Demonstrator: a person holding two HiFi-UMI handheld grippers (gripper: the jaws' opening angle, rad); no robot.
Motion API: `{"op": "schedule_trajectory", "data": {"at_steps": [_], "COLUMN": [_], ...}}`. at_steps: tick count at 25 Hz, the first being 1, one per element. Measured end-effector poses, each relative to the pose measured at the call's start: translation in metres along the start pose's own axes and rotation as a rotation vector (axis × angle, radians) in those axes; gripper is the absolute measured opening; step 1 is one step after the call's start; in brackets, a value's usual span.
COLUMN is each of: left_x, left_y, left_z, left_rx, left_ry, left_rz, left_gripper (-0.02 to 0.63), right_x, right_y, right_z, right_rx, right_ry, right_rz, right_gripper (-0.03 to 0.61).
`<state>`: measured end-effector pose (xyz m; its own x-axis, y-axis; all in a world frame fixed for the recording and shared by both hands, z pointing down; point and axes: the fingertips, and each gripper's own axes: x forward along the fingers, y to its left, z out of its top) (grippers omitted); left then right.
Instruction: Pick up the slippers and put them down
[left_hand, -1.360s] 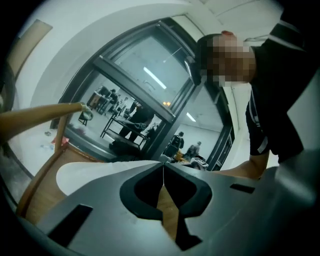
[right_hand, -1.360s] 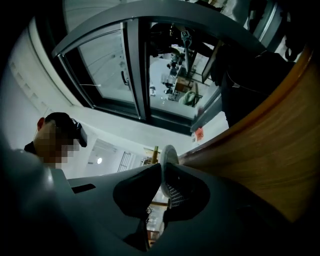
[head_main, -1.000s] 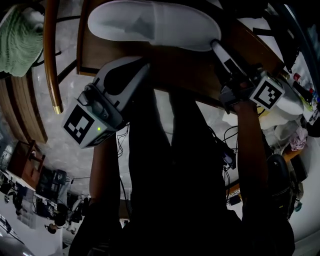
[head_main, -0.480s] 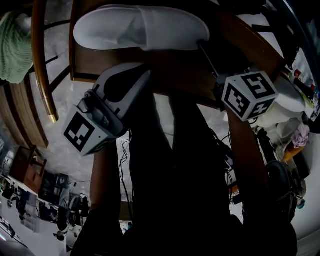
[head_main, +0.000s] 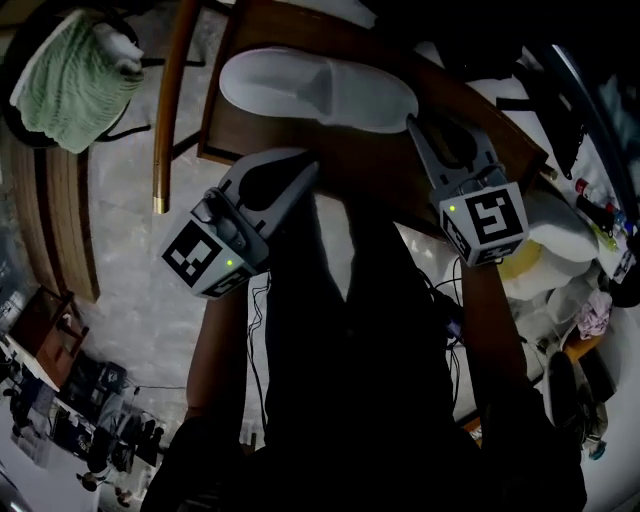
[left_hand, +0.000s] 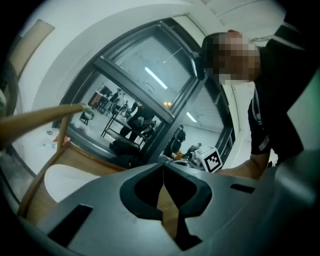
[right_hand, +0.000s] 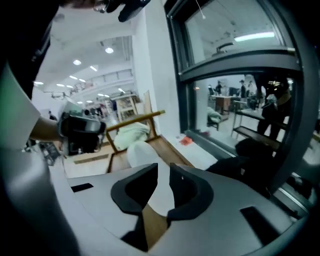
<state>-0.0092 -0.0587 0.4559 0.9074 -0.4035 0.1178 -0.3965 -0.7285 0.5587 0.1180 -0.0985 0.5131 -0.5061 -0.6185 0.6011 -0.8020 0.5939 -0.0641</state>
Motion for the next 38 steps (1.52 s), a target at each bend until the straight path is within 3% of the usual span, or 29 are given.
{"op": "schedule_trajectory", "data": {"at_steps": [7, 12, 16, 19, 23, 28, 31, 34, 38], "left_x": [-0.014, -0.053, -0.076, -0.091, -0.097, -0.105, -0.111, -0.119, -0.125], "left_y": [-0.028, -0.086, -0.114, -0.131, -0.141, -0.143, -0.138, -0.13, -0.119], "left_z": [0.093, 0.165, 0.216, 0.236, 0.243, 0.242, 0.24, 0.239, 0.237], "left_rx": [0.142, 0.237, 0.372, 0.387, 0.427, 0.478, 0.486, 0.444, 0.435], "left_ry": [-0.049, -0.093, -0.101, -0.155, -0.168, -0.127, -0.104, -0.102, -0.088], "left_rz": [0.019, 0.018, -0.017, -0.081, -0.134, -0.195, -0.221, -0.259, -0.27], "left_gripper": [0.012, 0.012, 0.012, 0.012, 0.012, 0.012, 0.012, 0.012, 0.012], "right_x": [-0.047, -0.123, -0.141, -0.144, -0.142, -0.137, -0.132, -0.127, -0.123], "right_y": [0.049, 0.103, 0.116, 0.133, 0.151, 0.152, 0.149, 0.147, 0.155], "right_z": [0.167, 0.254, 0.291, 0.298, 0.299, 0.299, 0.294, 0.287, 0.285], "right_rx": [-0.145, -0.006, 0.051, 0.068, -0.005, 0.019, 0.055, 0.091, 0.091], "right_ry": [-0.27, -0.484, -0.604, -0.639, -0.631, -0.648, -0.658, -0.659, -0.646], "right_rz": [0.293, 0.53, 0.543, 0.565, 0.555, 0.468, 0.41, 0.361, 0.337], "right_gripper": [0.043, 0.041, 0.041, 0.041, 0.041, 0.043, 0.042, 0.042, 0.043]}}
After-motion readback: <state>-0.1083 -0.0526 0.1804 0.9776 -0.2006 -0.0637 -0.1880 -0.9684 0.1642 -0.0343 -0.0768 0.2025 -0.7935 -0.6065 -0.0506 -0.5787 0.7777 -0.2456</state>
